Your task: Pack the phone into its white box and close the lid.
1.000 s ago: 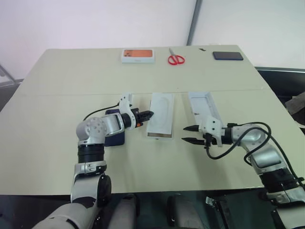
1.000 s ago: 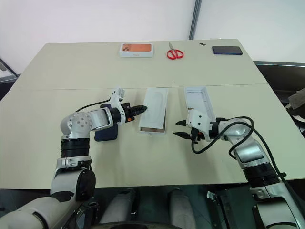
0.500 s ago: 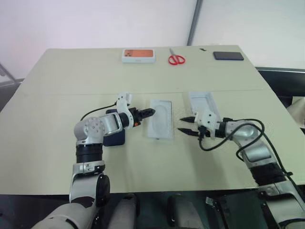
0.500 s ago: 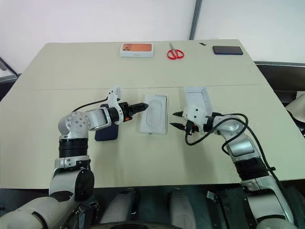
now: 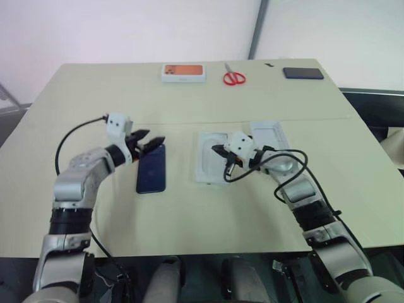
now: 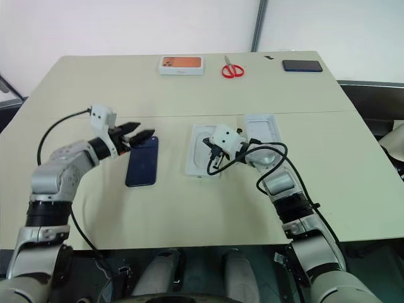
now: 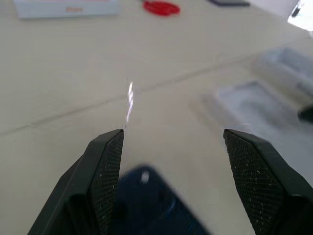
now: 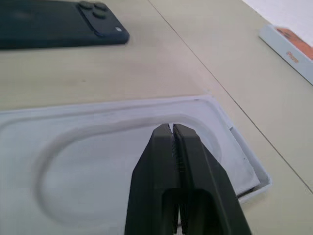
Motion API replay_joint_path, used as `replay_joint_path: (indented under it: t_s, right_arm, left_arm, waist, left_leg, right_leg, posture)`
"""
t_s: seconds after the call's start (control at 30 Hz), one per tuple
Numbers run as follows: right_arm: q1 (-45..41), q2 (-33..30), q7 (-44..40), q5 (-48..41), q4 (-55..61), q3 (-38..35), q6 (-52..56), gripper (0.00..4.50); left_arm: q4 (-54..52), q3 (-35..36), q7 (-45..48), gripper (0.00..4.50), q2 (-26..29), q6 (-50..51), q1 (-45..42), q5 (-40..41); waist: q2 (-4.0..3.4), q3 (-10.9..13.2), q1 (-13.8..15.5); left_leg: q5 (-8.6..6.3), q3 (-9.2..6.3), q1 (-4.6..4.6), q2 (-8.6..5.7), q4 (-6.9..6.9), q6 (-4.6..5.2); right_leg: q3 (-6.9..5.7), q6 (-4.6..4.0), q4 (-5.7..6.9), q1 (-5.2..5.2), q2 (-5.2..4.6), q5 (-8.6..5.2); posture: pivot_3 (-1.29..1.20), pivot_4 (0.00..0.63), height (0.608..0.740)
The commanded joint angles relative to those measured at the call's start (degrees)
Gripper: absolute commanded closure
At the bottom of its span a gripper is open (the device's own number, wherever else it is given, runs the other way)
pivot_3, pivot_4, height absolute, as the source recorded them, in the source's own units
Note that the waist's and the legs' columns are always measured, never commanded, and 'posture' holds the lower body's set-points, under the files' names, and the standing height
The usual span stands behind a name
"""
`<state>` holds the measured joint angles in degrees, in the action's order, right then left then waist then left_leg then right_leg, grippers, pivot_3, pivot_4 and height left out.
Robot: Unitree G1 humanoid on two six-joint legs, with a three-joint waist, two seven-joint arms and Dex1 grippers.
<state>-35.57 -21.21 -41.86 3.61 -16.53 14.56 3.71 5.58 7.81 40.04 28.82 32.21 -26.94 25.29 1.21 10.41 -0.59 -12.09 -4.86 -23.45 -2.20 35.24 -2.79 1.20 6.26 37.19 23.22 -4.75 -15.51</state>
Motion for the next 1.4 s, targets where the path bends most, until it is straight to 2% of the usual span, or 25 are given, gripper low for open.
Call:
replay_joint_path:
  t_s: [0.03, 0.23, 0.57, 0.77, 0.9, 1.03, 1.13, 1.23, 1.3, 1.4]
  right_arm:
    - [-2.2, 0.6, 0.8, 2.2, -0.4, 1.4, -1.5, 4.43]
    - [-1.4, -2.1, -5.1, 4.7, -0.6, 5.8, -3.1, 4.43]
    - [0.8, -4.5, -10.6, 5.3, 2.9, 6.6, -0.4, 4.43]
    - [-1.2, 0.8, -6.4, -1.2, 4.4, 0.3, 3.0, 4.43]
    - [-2.4, -0.1, -4.3, -0.9, 2.7, -1.8, 1.9, 4.43]
    - [-2.5, -2.5, -3.5, -0.5, 1.5, -3.4, 1.3, 4.43]
    - [-1.8, -5.3, -3.4, 0.2, 1.4, -4.1, 0.6, 4.50]
    - [-0.1, -8.1, -3.1, 0.5, 1.9, -4.6, 0.7, 4.50]
    - [0.6, -8.9, -2.9, 0.5, 2.3, -4.6, 0.7, 4.50]
    - [1.7, -9.0, -2.5, 0.7, 2.9, -4.3, 0.6, 4.50]
  left_arm:
    - [-4.4, 2.3, 3.3, 1.07, -0.3, -4.3, -0.3, 2.9]
    - [-8.3, 1.8, 6.8, 1.07, 0.0, -8.4, 4.6, 3.1]
    - [-9.2, 0.7, 6.3, 1.07, -0.2, -10.4, 6.0, 1.5]
    - [-5.9, -2.3, 4.3, 1.07, 0.1, -6.0, 4.3, -0.6]
    - [-1.2, -3.5, 0.1, 1.07, -1.2, -3.9, -0.5, -3.1]
    - [1.0, -6.5, 0.4, 1.07, -2.7, -3.2, -3.7, -4.5]
    - [2.7, -8.1, 1.7, 1.91, -4.5, -3.0, -4.6, -4.4]
    - [6.0, -12.3, -0.7, 3.45, -4.6, -5.5, -4.7, -10.5]
    - [7.1, -12.6, -1.6, 4.47, -5.0, -6.4, -4.9, -11.8]
    - [7.3, -13.2, -0.9, 4.47, -5.2, -5.9, -5.3, -12.3]
  waist:
    - [0.03, 0.0, 0.3]
    - [0.01, 0.0, -0.4]
    - [0.01, 0.0, -0.4]
    - [0.00, 0.0, -0.6]
    - [0.00, 0.0, -0.3]
    - [0.00, 0.0, -0.1]
    - [0.00, 0.0, -0.3]
    - [0.00, 0.0, -0.5]
    - [0.00, 0.0, -0.6]
    - [0.00, 0.0, -0.6]
  left_leg:
    - [0.00, -0.07, -0.06, 0.00, 0.03, 0.00]
    - [-0.01, 0.00, -0.02, -0.05, -0.01, 0.03]
    - [-0.01, 0.00, 0.06, 0.05, 0.00, 0.04]
    - [-0.01, -0.01, 0.06, 0.05, -0.02, 0.04]
    - [-0.01, -0.02, 0.05, 0.03, 0.01, 0.04]
    - [-0.01, -0.02, 0.04, -0.02, 0.01, 0.04]
    - [-0.01, 0.00, 0.04, -0.02, 0.01, 0.04]
    - [-0.01, 0.01, 0.04, 0.00, 0.00, 0.05]
    - [-0.01, 0.01, 0.05, 0.01, -0.01, 0.05]
    - [-0.01, 0.03, 0.05, 0.03, 0.00, 0.05]
  right_leg:
    - [-0.08, 0.00, 0.00, 0.01, -0.05, 0.00]
    - [-0.07, 0.00, -0.01, -0.01, -0.10, 0.00]
    - [-0.05, -0.03, 0.04, -0.04, 0.06, 0.02]
    - [-0.04, -0.03, 0.06, -0.02, 0.07, 0.02]
    - [-0.05, -0.02, 0.07, -0.02, 0.07, 0.02]
    - [-0.07, -0.02, 0.03, -0.05, 0.05, 0.02]
    - [-0.06, -0.02, 0.04, -0.04, 0.04, 0.02]
    - [-0.06, -0.02, 0.06, -0.02, 0.07, 0.02]
    - [-0.05, -0.02, 0.08, -0.01, 0.09, 0.02]
    - [-0.04, -0.02, 0.09, 0.01, 0.09, 0.02]
  posture:
    - [0.00, 0.150, 0.740]
    - [0.00, 0.150, 0.740]
    - [0.00, 0.150, 0.740]
    - [0.00, 0.150, 0.740]
    - [0.00, 0.150, 0.740]
    - [0.00, 0.150, 0.740]
    - [0.00, 0.150, 0.740]
    - [0.00, 0.150, 0.740]
    - [0.00, 0.150, 0.740]
    - [0.00, 0.150, 0.740]
